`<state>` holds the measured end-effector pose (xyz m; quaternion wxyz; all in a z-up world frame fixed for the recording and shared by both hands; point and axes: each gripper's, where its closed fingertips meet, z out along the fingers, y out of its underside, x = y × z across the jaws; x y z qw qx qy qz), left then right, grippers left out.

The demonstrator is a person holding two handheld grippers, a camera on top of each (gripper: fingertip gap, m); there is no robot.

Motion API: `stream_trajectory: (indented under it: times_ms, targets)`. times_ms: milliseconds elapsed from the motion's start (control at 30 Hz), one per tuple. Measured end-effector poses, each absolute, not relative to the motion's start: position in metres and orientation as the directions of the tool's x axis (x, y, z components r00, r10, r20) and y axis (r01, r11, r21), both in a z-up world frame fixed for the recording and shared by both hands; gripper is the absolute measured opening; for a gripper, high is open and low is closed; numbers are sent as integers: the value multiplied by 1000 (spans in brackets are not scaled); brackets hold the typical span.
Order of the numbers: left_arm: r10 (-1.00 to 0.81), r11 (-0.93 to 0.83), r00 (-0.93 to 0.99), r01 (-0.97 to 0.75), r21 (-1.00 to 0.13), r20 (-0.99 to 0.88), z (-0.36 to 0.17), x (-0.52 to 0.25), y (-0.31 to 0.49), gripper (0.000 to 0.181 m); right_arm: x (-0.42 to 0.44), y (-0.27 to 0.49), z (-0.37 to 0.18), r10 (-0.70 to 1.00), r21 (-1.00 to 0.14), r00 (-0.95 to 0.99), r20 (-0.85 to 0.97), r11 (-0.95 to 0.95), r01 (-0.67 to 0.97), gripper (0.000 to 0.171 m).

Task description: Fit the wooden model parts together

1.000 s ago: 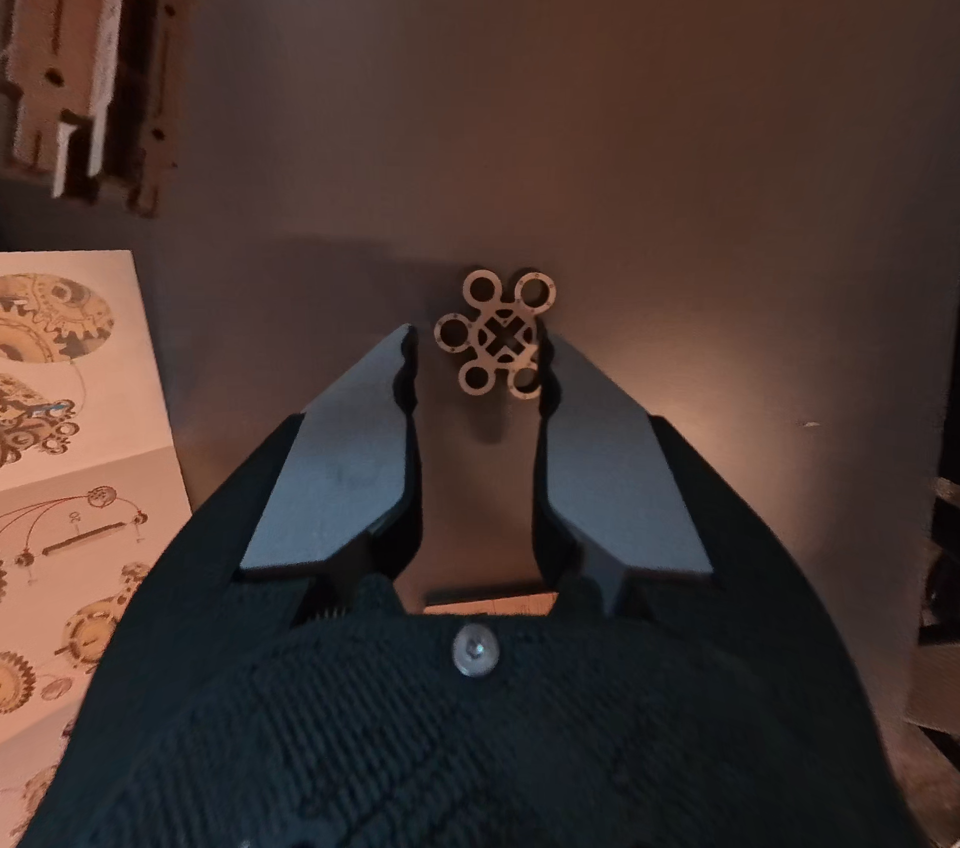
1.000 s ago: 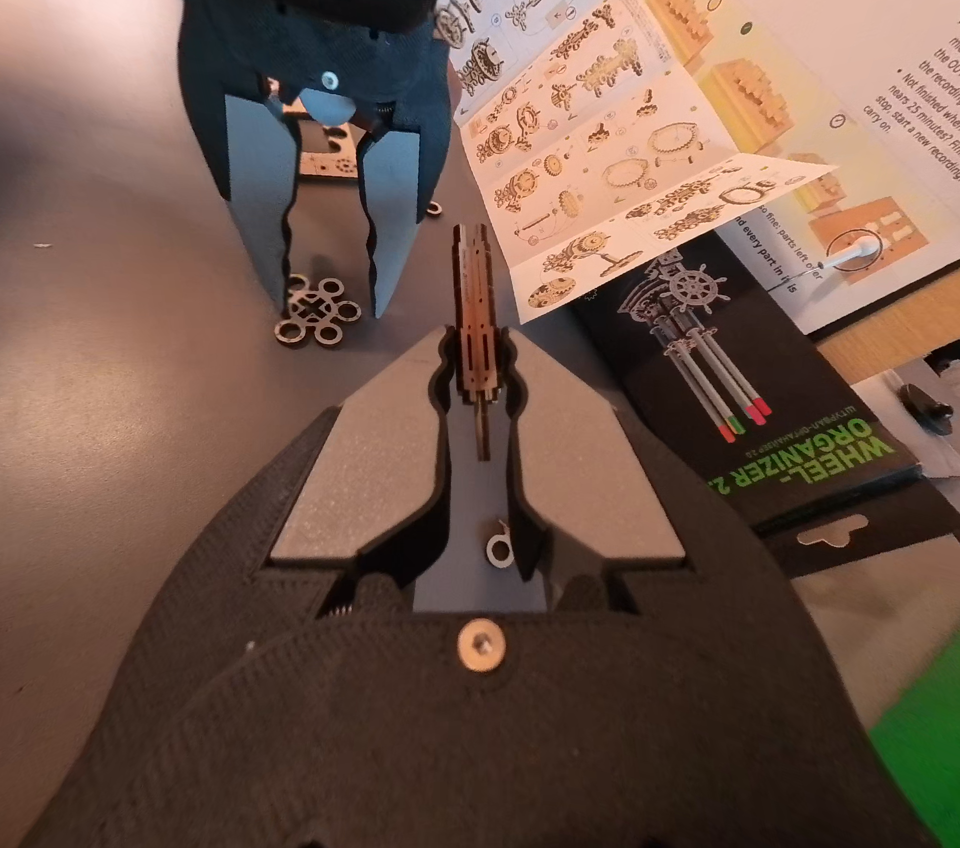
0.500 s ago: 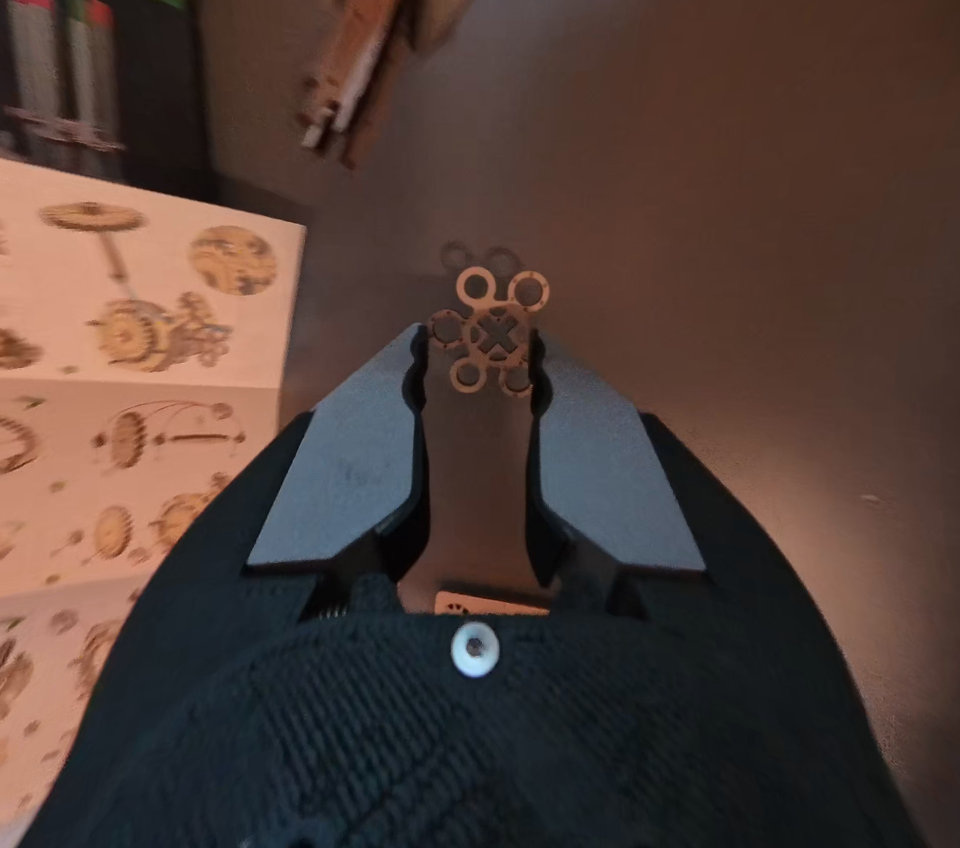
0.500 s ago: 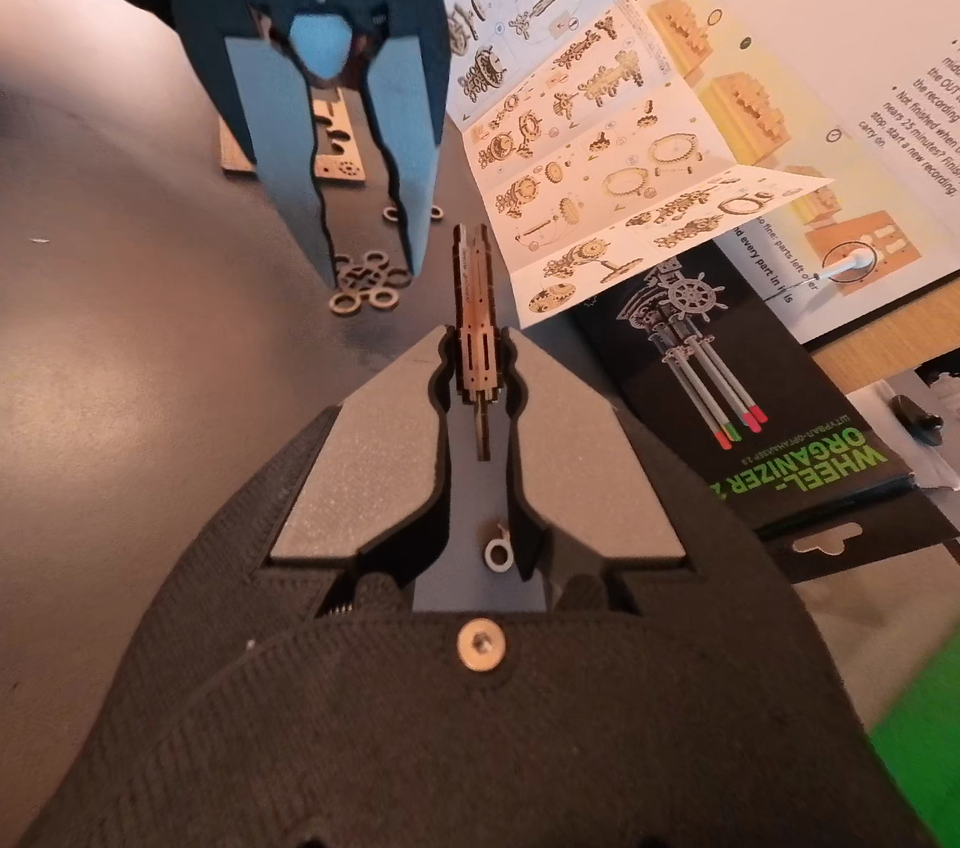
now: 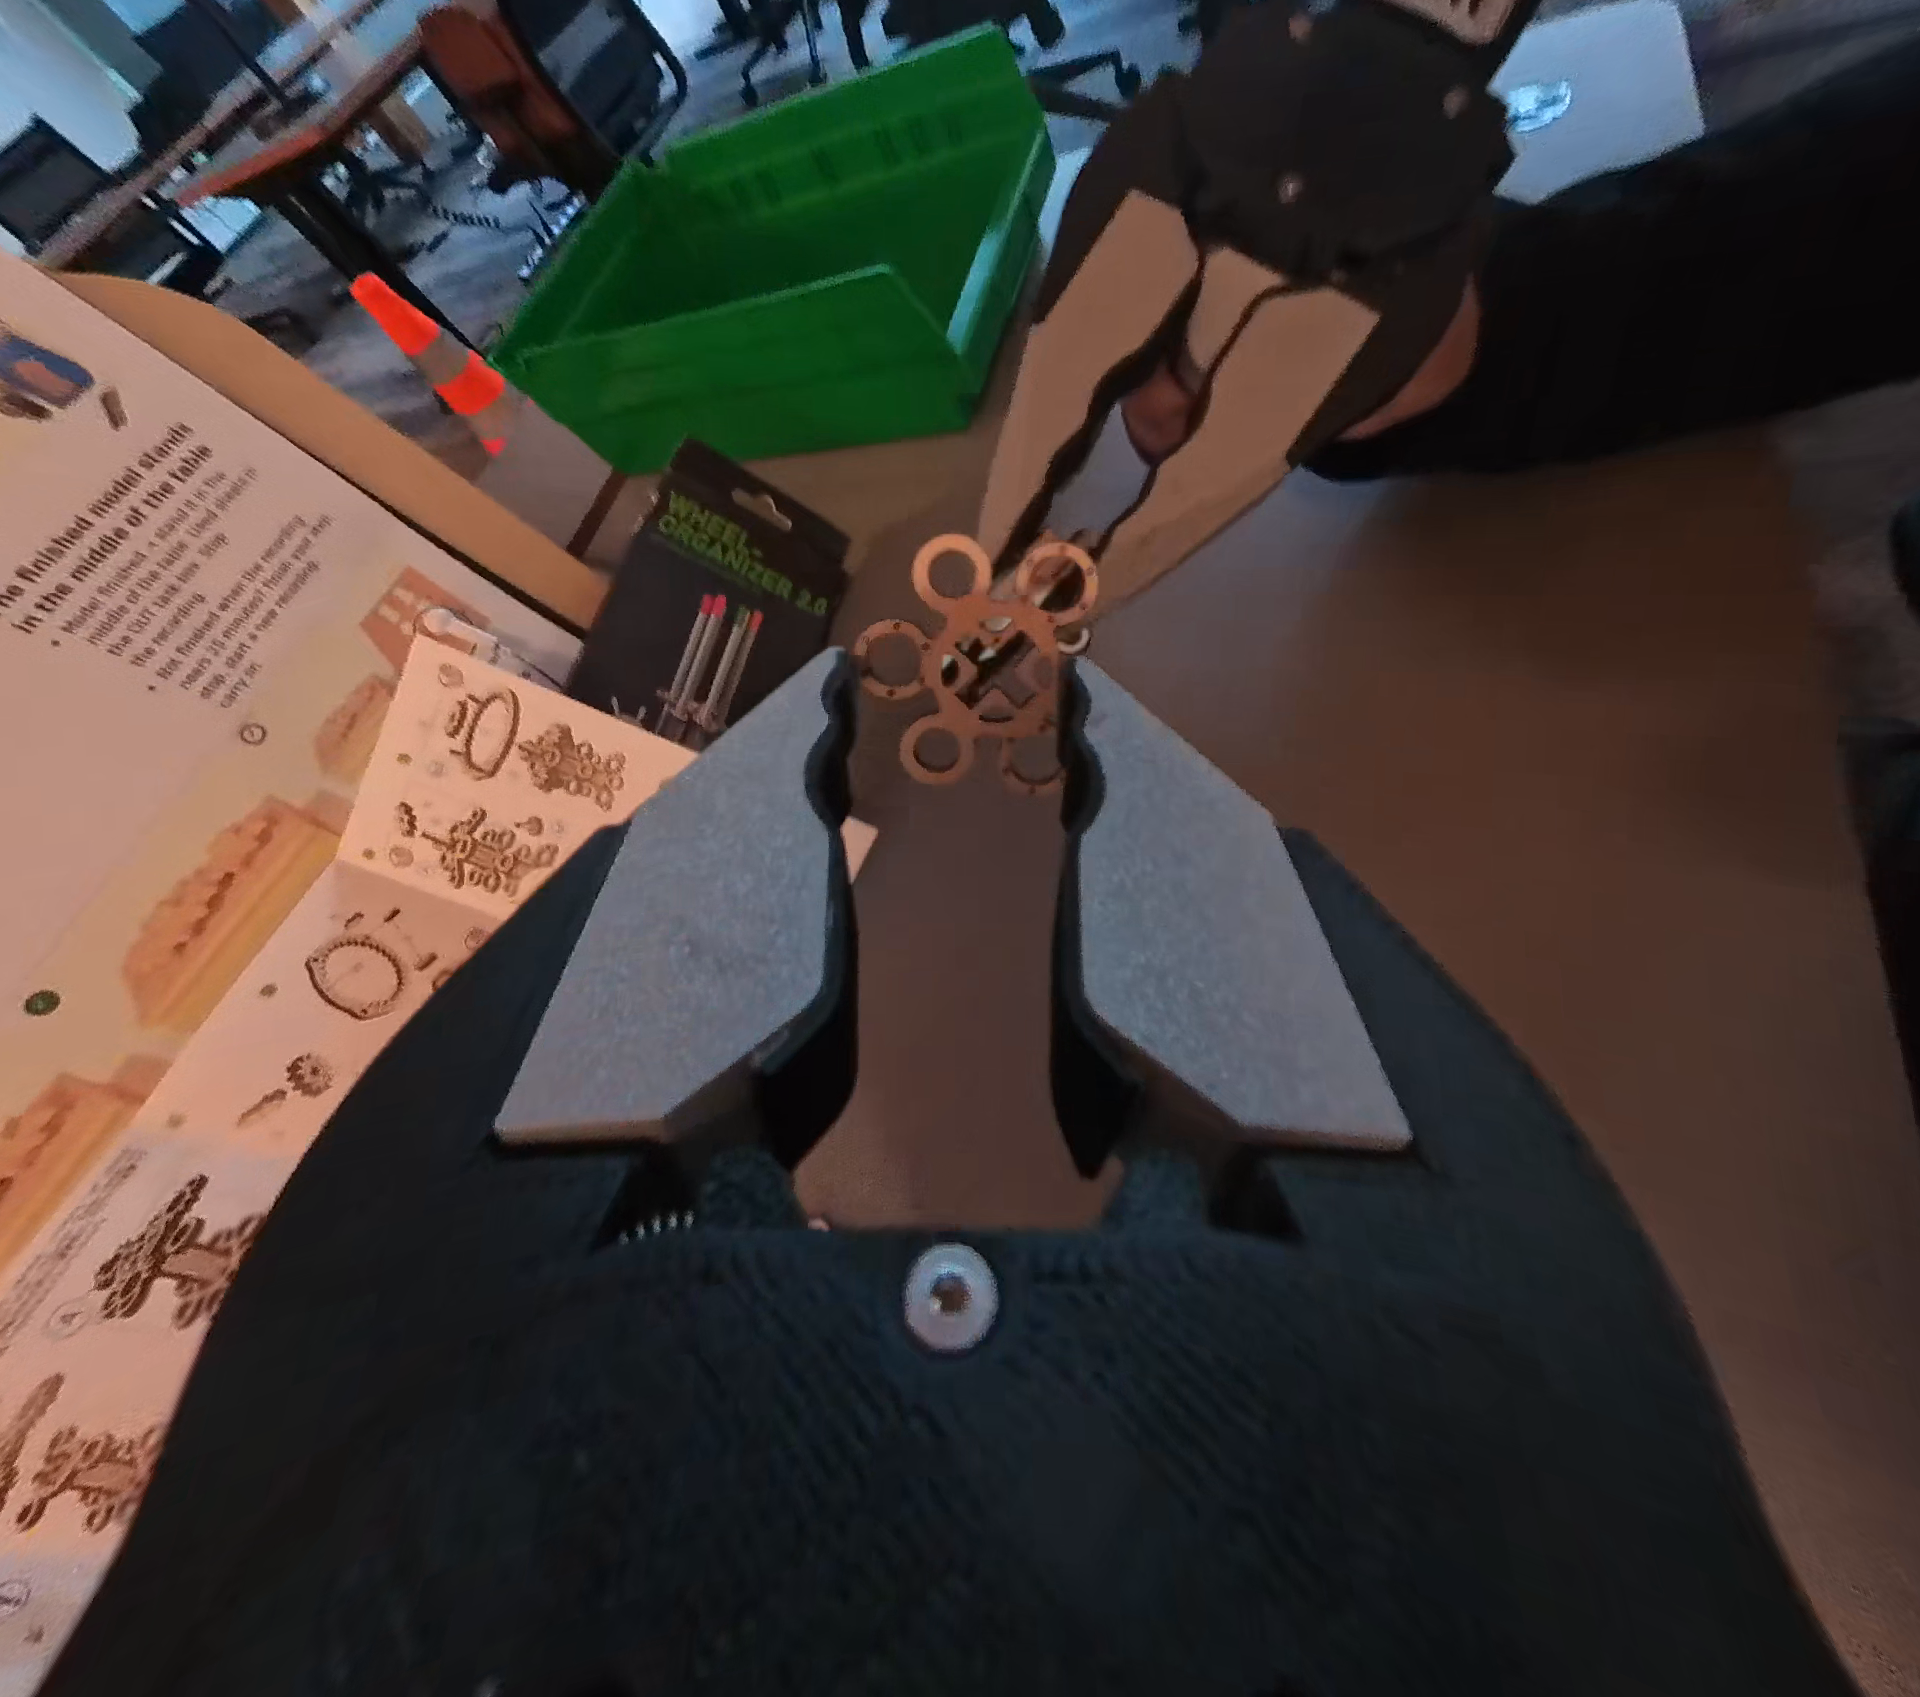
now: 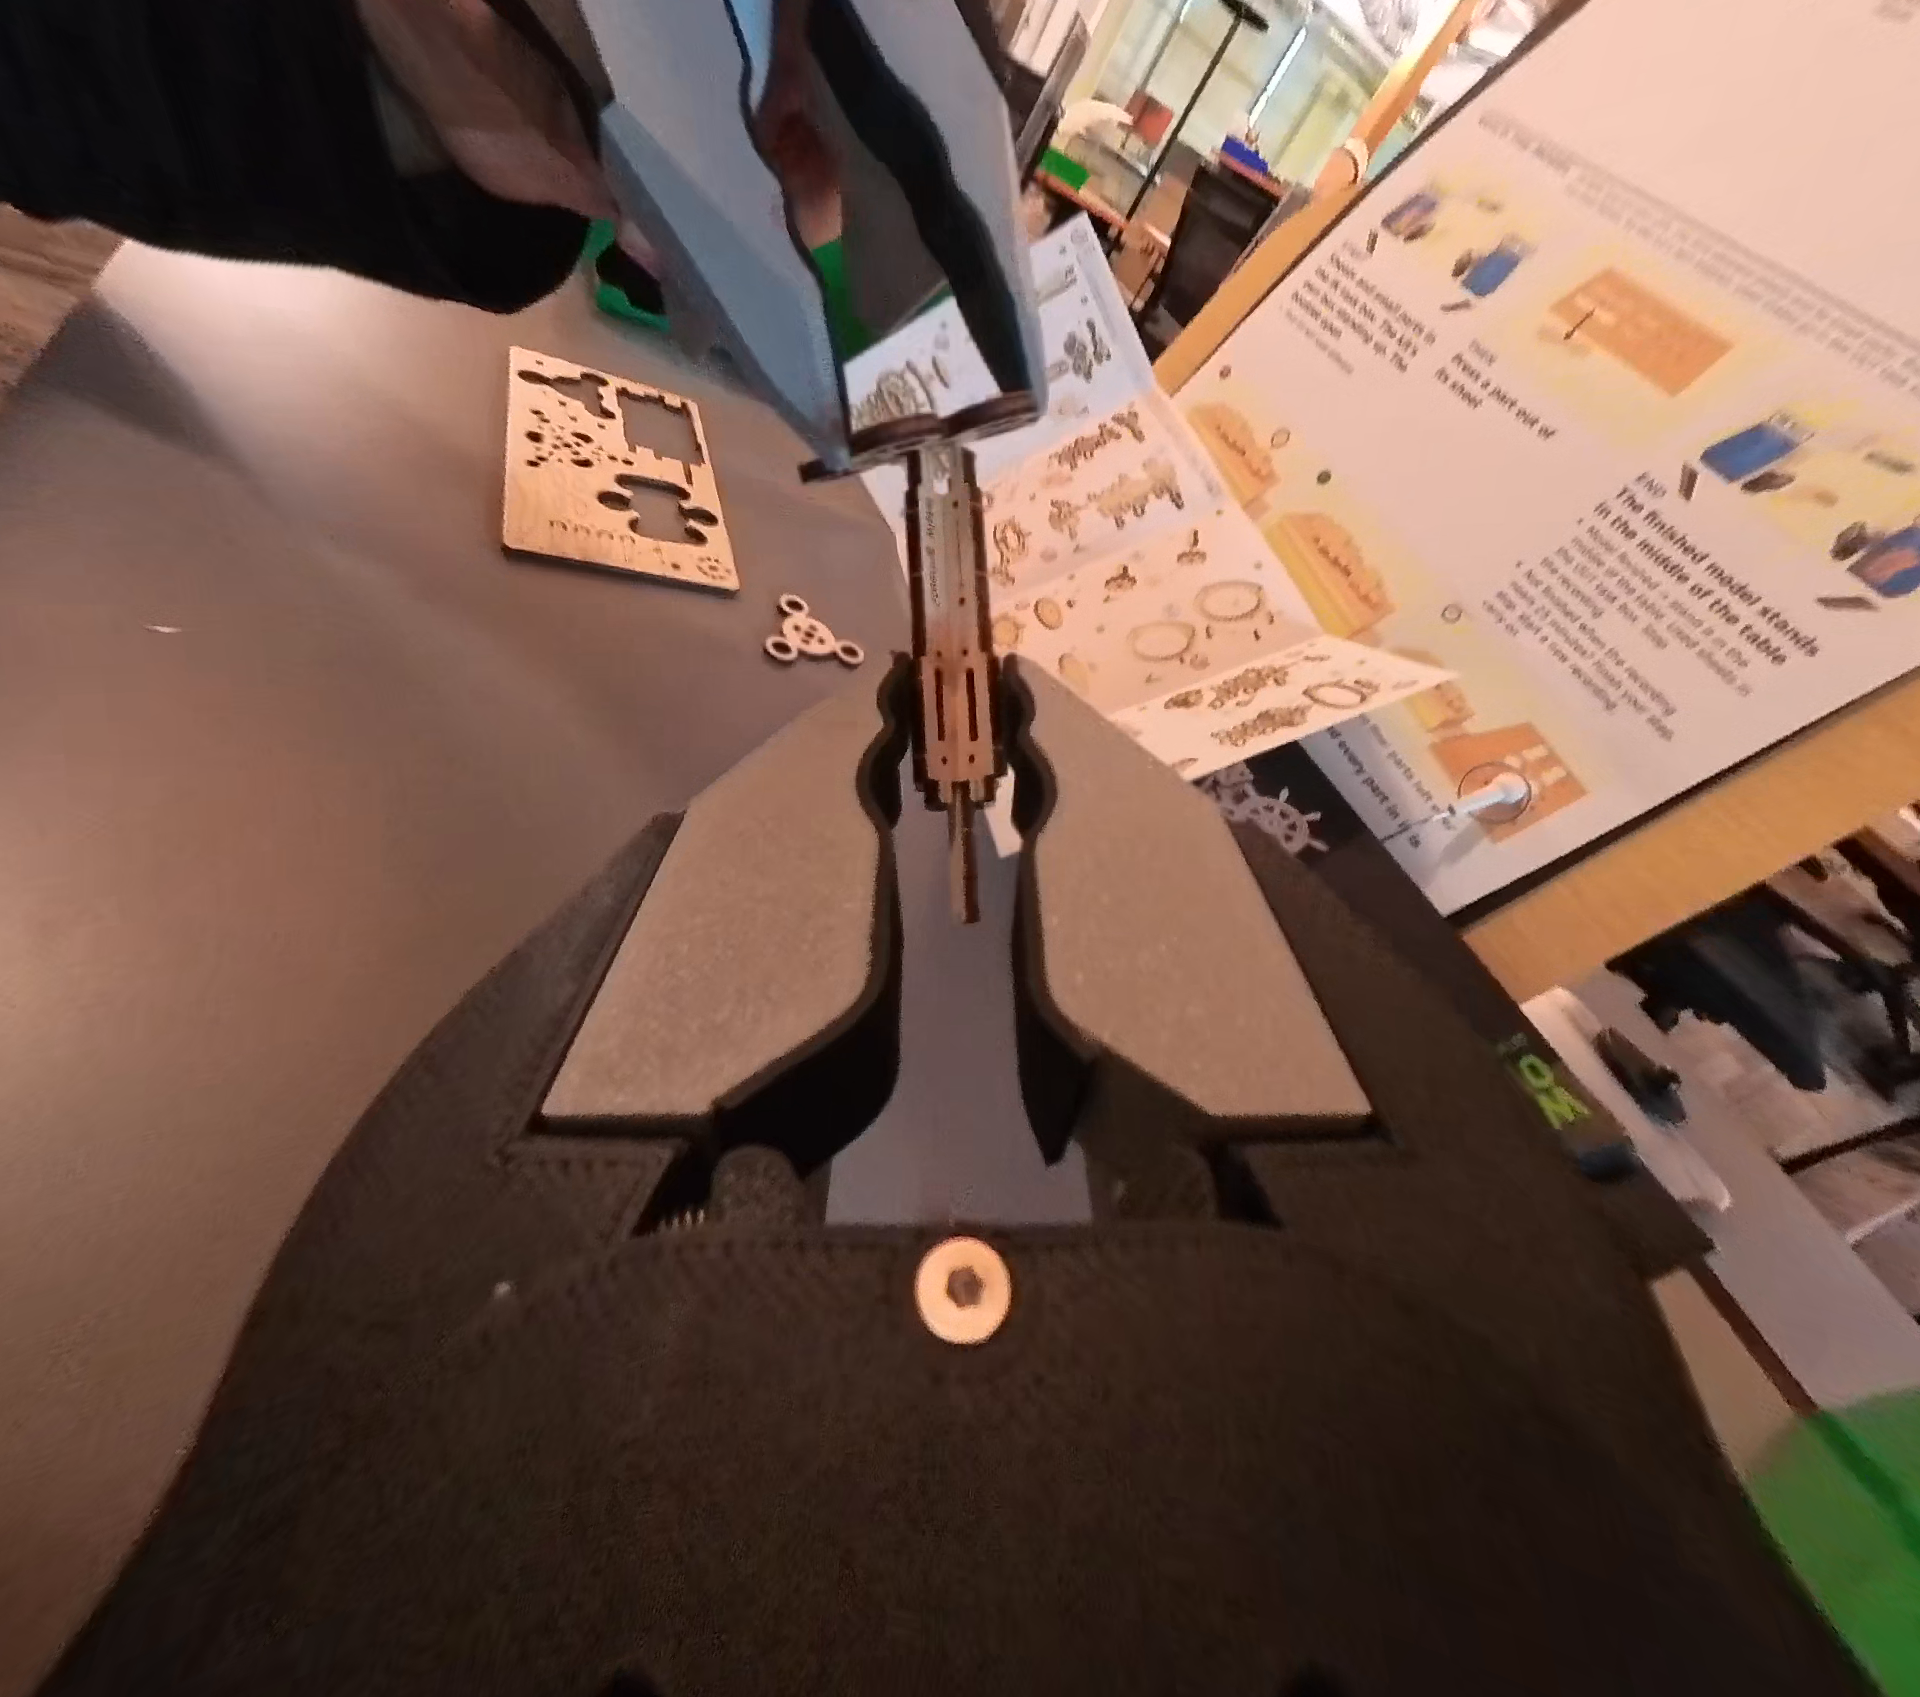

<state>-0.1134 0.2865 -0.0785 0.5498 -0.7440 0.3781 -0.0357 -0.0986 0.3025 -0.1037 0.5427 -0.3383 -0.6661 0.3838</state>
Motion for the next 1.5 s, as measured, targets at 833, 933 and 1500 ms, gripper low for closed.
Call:
stream_trajectory:
  times_ms: [833, 933, 1500]
  targets:
    - [-604, -130, 797, -136, -982, -31, -43, -95, 272, 36, -80, 285, -69, 874, -907, -248, 417, 383, -175, 13]
    - [-613, -123, 788, -20, -992, 61, -33, -94, 271, 36, -79, 284, -65, 874, -902, -237, 424, 385, -194, 13]
    - [-726, -13, 686, -89, -996, -52, -55, -104, 261, 36, -87, 275, -92, 877, -970, -422, 230, 242, -26, 13]
